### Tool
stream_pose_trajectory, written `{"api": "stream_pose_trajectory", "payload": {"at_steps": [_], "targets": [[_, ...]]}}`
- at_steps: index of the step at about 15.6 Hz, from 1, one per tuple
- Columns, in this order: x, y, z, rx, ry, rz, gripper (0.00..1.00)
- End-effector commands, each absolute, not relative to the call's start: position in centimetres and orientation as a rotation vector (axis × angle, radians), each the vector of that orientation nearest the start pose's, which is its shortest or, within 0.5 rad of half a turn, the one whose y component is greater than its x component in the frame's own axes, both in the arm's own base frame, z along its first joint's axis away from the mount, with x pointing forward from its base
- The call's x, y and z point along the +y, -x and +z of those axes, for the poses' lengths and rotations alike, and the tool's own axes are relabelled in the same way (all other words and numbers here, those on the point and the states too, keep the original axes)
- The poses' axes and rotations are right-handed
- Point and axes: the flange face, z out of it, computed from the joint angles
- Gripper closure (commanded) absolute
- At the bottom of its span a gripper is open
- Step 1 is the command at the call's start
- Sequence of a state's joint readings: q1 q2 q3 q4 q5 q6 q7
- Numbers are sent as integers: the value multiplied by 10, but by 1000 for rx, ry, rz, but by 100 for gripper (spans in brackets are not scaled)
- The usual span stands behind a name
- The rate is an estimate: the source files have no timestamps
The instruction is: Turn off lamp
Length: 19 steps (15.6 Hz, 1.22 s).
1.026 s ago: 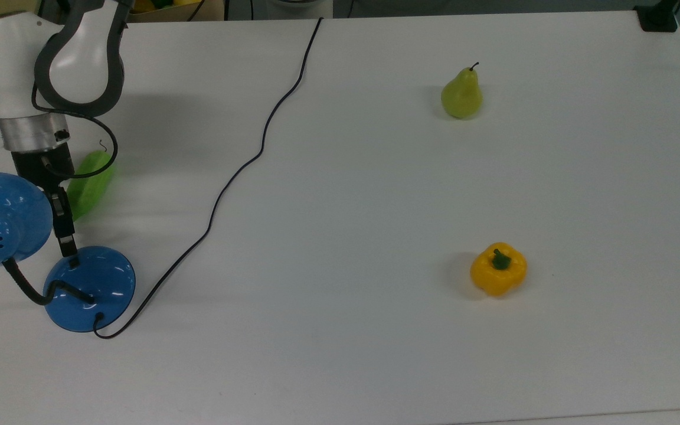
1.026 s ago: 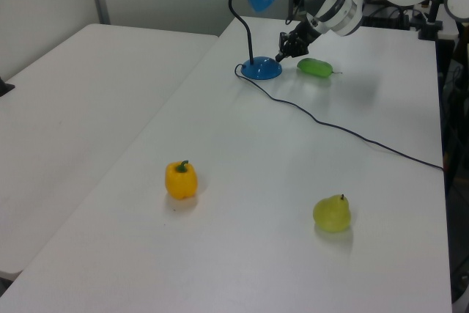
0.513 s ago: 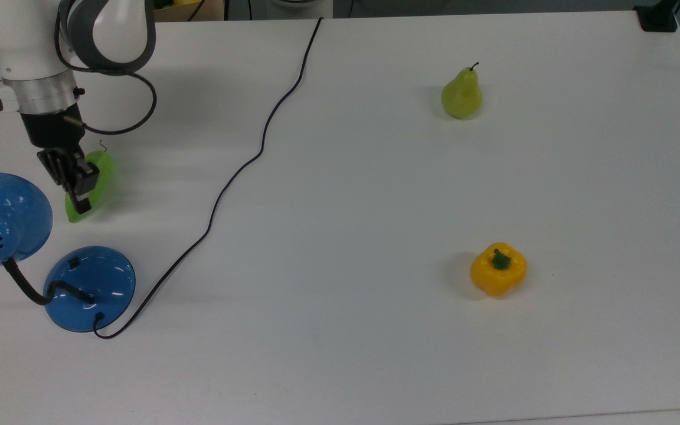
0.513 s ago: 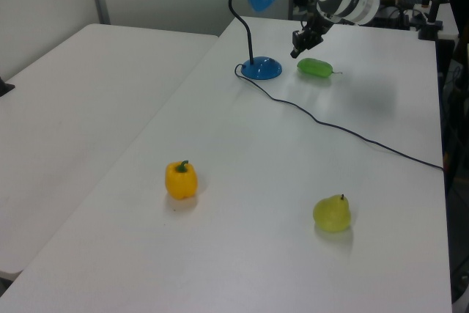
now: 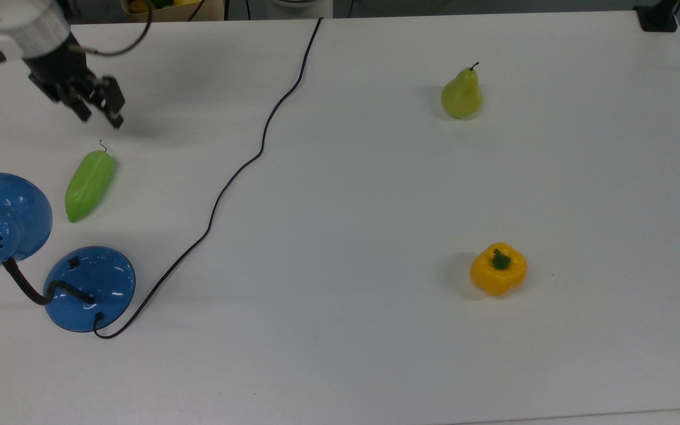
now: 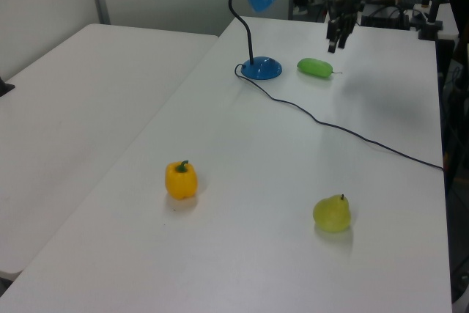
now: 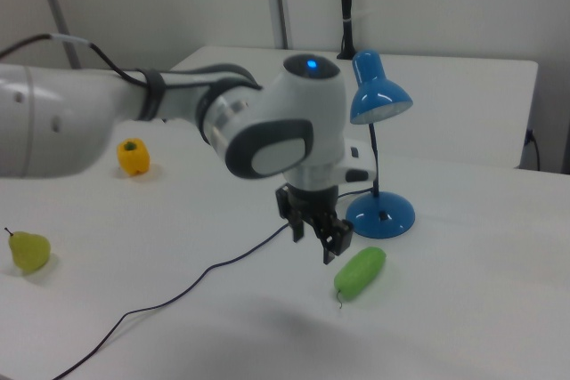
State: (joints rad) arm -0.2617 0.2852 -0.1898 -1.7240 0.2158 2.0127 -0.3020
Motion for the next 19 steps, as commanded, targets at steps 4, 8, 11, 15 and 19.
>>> {"api": "stream_pose_trajectory", "payload": {"at_steps": [4, 8, 11, 15, 19], "targets": [[-229, -516, 554, 427, 2936, 79, 0], [-195, -511, 628, 571, 2944, 86, 0], [-150, -516, 656, 627, 2942, 28, 0], [-68, -526, 670, 420, 3007, -10, 0], [-6, -541, 649, 202, 3083, -58, 0]]}}
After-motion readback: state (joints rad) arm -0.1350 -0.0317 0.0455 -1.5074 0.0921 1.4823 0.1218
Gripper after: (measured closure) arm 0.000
